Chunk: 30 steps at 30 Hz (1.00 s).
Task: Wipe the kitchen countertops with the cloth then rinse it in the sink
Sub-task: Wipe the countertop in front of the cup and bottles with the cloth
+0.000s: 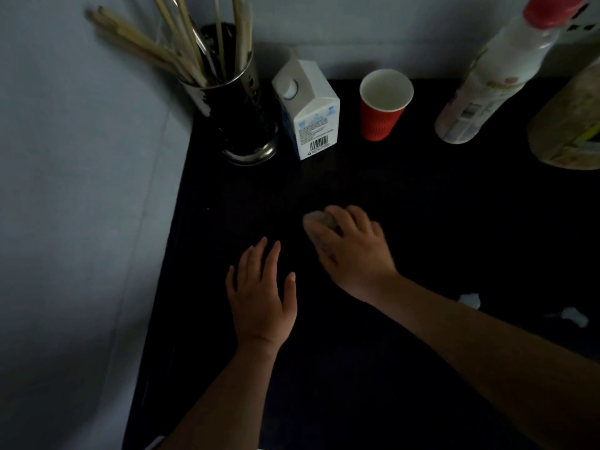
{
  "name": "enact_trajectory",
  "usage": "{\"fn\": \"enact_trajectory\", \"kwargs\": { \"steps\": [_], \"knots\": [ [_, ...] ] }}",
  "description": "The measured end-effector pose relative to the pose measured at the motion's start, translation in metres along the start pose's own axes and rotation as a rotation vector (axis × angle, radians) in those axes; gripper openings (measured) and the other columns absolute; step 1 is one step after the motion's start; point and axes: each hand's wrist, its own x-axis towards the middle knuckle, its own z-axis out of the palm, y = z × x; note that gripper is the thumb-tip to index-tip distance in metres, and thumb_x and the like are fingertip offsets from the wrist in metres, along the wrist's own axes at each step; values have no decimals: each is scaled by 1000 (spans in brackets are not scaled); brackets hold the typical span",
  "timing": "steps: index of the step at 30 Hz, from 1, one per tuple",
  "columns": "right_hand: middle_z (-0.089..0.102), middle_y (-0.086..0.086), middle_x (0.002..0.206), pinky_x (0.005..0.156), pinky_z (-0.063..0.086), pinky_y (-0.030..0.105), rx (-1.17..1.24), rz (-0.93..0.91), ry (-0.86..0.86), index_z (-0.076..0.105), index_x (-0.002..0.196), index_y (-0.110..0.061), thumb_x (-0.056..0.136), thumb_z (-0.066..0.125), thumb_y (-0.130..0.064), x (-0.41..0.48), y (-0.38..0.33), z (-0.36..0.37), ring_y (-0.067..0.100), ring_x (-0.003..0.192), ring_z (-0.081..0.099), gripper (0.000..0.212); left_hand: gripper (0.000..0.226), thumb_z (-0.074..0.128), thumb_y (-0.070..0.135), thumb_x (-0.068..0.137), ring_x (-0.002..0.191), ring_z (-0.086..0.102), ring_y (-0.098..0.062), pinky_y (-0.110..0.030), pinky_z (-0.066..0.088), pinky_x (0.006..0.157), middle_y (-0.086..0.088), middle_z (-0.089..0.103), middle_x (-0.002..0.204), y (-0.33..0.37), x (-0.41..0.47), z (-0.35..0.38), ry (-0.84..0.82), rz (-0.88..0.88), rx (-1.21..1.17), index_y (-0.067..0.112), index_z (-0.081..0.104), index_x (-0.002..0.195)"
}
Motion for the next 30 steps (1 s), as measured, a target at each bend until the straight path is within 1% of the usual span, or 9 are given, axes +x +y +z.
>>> {"fn": "enact_trajectory", "kwargs": {
  "steps": [5,8,10,14,17,20,24,27,30],
  "knots": [
    [47,11,131,85,45,51,-98,264,32,47,132,-29,88,46,-39,15,68,-20,40,114,41,46,53,36,42,90,136,34,-24,-53,23,110,-3,41,147,2,-1,0,-14,-7,-24,21,43,138],
    [41,9,136,90,38,50,-47,492,83,44,132,-28,88,47,-37,44,57,-17,38,120,34,46,53,37,42,89,136,35,-25,-54,24,109,-4,42,146,1,0,0,-10,-5,-28,21,43,138],
    [43,8,131,87,38,46,-4,428,55,45,129,-28,86,48,-36,44,32,-13,36,116,35,44,53,37,42,89,135,35,-25,-55,25,108,-5,42,146,0,0,2,-4,-3,-16,21,43,137],
    [47,4,129,86,43,46,29,38,-85,45,127,-28,86,45,-41,-28,-1,-9,33,118,39,43,53,37,42,87,135,34,-25,-55,25,108,-4,41,146,1,0,2,-5,-7,-10,22,43,136],
    [47,5,132,87,44,47,49,-6,-112,51,126,-26,87,49,-40,-74,27,-22,34,121,40,42,53,38,40,89,137,32,-27,-55,21,110,-6,39,148,3,-1,-1,-15,-4,-27,19,44,137],
    [42,11,133,86,43,49,-13,177,-52,48,129,-20,89,49,-36,-52,70,-33,37,117,36,43,45,46,28,93,138,32,-30,-53,18,113,-10,39,147,8,-4,-5,-24,-5,-49,13,47,136],
    [38,13,133,88,37,49,-31,503,-5,42,129,-20,91,45,-38,12,78,-35,40,117,34,42,38,51,20,91,125,47,-30,-53,37,104,-11,51,137,41,-33,-10,13,-24,-124,13,56,128],
    [38,13,133,87,36,48,-29,261,-79,41,128,-18,92,45,-38,-6,57,-32,39,116,34,42,43,48,31,88,124,49,-29,-55,37,102,-9,52,136,77,-76,-2,14,-22,-91,17,57,127],
    [42,9,134,86,39,48,71,-55,-151,45,131,-22,90,47,-39,-78,38,-33,36,118,37,44,49,39,38,88,130,44,-29,-58,27,107,-8,49,140,95,-120,11,1,-155,-47,19,54,130]
  ]
}}
